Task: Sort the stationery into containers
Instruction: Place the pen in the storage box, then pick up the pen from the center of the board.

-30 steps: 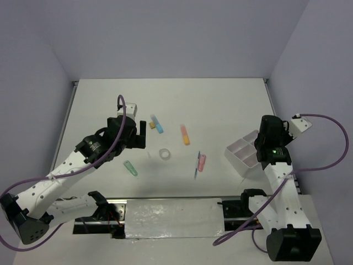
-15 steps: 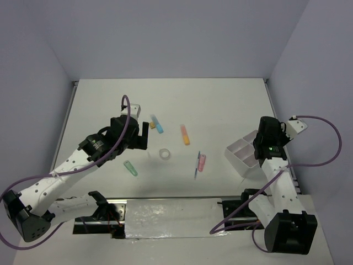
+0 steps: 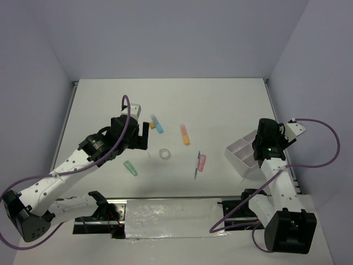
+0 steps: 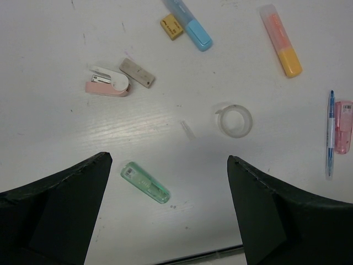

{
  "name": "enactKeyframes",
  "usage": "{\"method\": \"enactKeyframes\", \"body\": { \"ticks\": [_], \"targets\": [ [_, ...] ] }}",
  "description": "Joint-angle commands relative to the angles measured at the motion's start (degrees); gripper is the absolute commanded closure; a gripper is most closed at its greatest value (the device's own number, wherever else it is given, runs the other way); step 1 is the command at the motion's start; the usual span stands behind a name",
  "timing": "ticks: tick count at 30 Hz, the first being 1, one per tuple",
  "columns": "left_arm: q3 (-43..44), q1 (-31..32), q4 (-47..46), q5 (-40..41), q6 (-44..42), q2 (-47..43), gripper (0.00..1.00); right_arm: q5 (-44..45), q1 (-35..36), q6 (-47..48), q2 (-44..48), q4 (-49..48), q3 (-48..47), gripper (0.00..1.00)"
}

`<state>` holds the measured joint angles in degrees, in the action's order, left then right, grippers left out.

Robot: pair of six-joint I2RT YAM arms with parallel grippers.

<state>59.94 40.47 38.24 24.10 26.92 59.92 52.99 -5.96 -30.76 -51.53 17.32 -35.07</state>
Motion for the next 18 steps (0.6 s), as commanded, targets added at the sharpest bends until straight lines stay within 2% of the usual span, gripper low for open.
{"method": "enactKeyframes", "body": {
  "ticks": [1,4,9,14,18],
  "targets": [
    [-0.09,-0.21,-1.68,-0.37,-1.34,-0.16,0.01,0.45,-0.29,-1.23,0.72,-1.41,0.09,0.51],
    [-0.09,-0.21,-1.68,-0.54,-1.43,-0.33,0.01,0.18,-0.46,-1.05,1.52,-0.71,-1.13,0.33],
    [-0.09,-0.21,-1.59,-0.1,-1.25,-0.33,0.01,-3.14,-0.29,-0.01,2.39,1.31,-5.53,0.27],
    [0.0,-0.21,-1.15,1.04,-0.64,-0.07,0.01,-8.51,-0.02,2.28,2.66,4.56,-14.57,0.22],
    [0.17,-0.3,-0.89,2.79,0.24,-0.16,0.01,-12.02,5.59,5.88,2.05,6.93,-22.91,0.17]
  ]
}}
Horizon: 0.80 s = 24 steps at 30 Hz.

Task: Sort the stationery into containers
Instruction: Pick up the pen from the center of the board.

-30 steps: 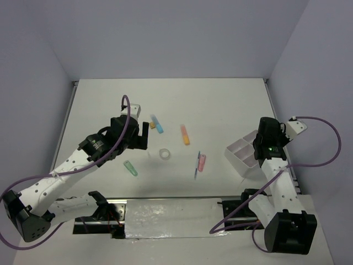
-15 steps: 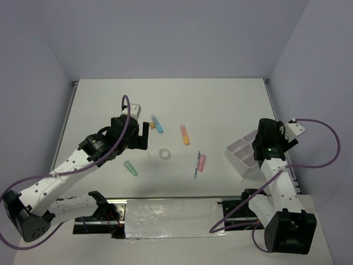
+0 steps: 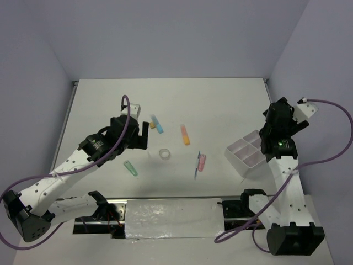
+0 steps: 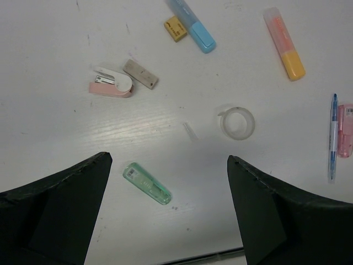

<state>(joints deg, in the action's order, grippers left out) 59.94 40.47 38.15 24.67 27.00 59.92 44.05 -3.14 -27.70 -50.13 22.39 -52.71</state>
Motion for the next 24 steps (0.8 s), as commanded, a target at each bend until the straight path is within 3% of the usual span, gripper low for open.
{"method": "enactKeyframes", "body": {
  "ticks": [1,2,5,7,14,16,19,20,24],
  "targets": [
    [0.35,-0.3,-0.54,2.66,0.5,-0.24,0.01,-4.05,6.79,3.61,-0.57,3.69,-8.52,0.17],
    [0.35,-0.39,-0.27,3.19,0.51,-0.24,0.01,-4.67,6.83,3.8,-1.45,4.76,-8.55,0.17],
    [1.14,-2.23,0.69,6.62,2.61,-0.33,0.01,-5.56,17.52,4.94,-4.97,7.03,-13.72,0.16],
    [1.32,-4.59,1.22,7.93,4.19,-1.03,0.01,-6.86,24.89,5.2,-7.42,7.23,-14.0,0.0],
    [1.4,-8.3,2.37,11.2,7.54,-2.0,0.01,-6.44,43.55,-5.06,-11.48,11.52,-11.02,0.01],
    [1.4,-9.0,2.19,10.41,7.36,-1.74,0.01,-7.66,48.65,-10.24,-13.58,12.58,-9.88,0.03],
    [1.84,-9.35,2.1,8.56,6.66,-0.69,0.01,-10.03,53.13,-17.79,-18.15,12.94,-5.23,0.14],
    [1.84,-9.35,2.1,8.04,6.57,-0.42,0.01,-11.17,53.93,-19.48,-20.42,13.11,-4.6,0.23],
    [1.41,-9.44,1.66,6.46,6.13,-0.07,0.01,-13.45,56.66,-23.36,-23.95,10.84,-1.0,0.37]
  ]
}}
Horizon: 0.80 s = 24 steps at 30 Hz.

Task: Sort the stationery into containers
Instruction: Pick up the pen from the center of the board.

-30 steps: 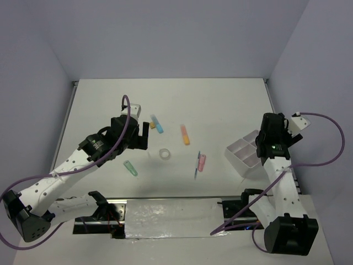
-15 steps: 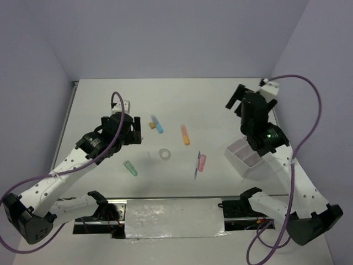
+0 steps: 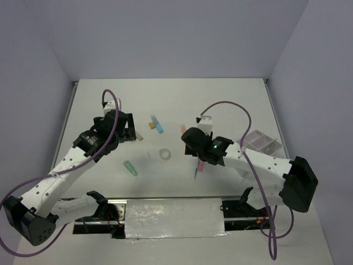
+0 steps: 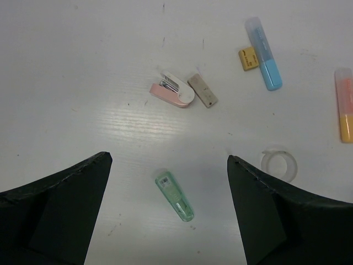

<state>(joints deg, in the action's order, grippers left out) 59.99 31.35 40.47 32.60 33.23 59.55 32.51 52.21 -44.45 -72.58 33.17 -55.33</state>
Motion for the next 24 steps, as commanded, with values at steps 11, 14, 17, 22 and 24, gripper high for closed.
{"method": "enactKeyframes", "body": {
  "ticks": [11,14,17,22,24],
  "targets": [
    [1.01,-0.33,-1.53,-5.18,-1.59,2.15,0.01,-6.58,0.97,-6.88,-11.17,-6.88,5.84,0.44],
    [1.1,-0.33,-1.62,-5.27,-1.68,2.24,0.01,-6.94,0.79,-7.84,-13.37,-6.37,5.76,0.45],
    [0.92,-0.33,-1.53,-5.62,-1.77,2.15,0.01,-6.94,0.79,-8.29,-13.3,-6.8,6.64,0.45],
    [0.92,-0.33,-1.97,-6.76,-2.21,2.32,0.01,-4.74,0.71,-8.9,-13.29,-4.61,6.64,0.45],
    [0.92,-0.33,-2.06,-6.93,-2.3,2.33,0.01,-4.39,0.62,-9.34,-13.56,-3.82,6.9,0.45]
  ]
}}
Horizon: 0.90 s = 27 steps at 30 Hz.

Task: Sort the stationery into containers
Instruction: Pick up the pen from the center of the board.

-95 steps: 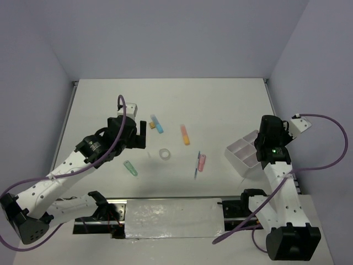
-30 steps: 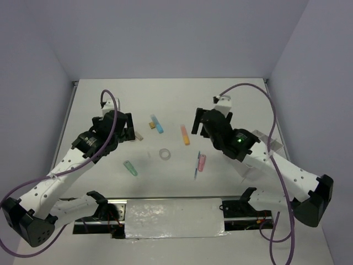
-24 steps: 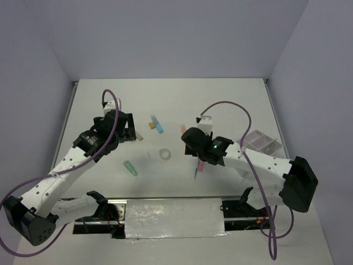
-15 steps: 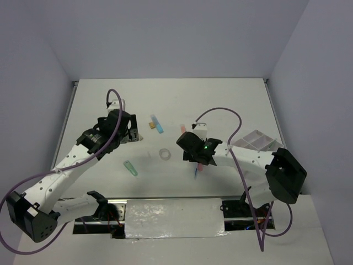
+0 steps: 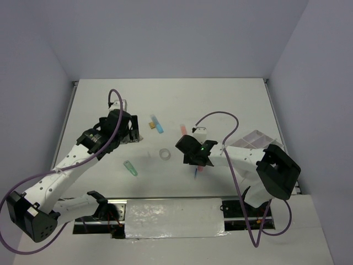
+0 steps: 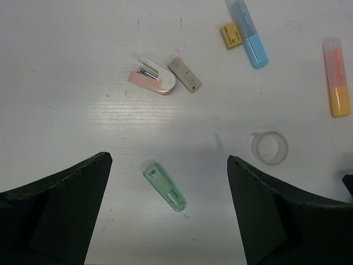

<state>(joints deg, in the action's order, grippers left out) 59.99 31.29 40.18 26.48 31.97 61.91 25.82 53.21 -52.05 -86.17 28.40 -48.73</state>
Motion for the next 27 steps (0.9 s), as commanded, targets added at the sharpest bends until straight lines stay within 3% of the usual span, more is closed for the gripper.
{"method": "enactKeyframes", "body": {
  "ticks": [1,17,27],
  "targets": [
    [0.92,-0.18,-1.78,-0.82,-1.03,-0.12,0.01,2.39,-0.39,-1.91,-0.22,1.04,0.39,0.45],
    [0.75,-0.18,-2.21,-1.34,-1.55,-0.47,0.01,1.86,-1.44,-2.97,-1.45,-0.62,3.73,0.47],
    [0.75,-0.26,-2.3,-1.61,-1.82,-0.65,0.01,1.77,-1.44,-2.18,-4.61,-0.1,1.1,0.51]
  ]
}}
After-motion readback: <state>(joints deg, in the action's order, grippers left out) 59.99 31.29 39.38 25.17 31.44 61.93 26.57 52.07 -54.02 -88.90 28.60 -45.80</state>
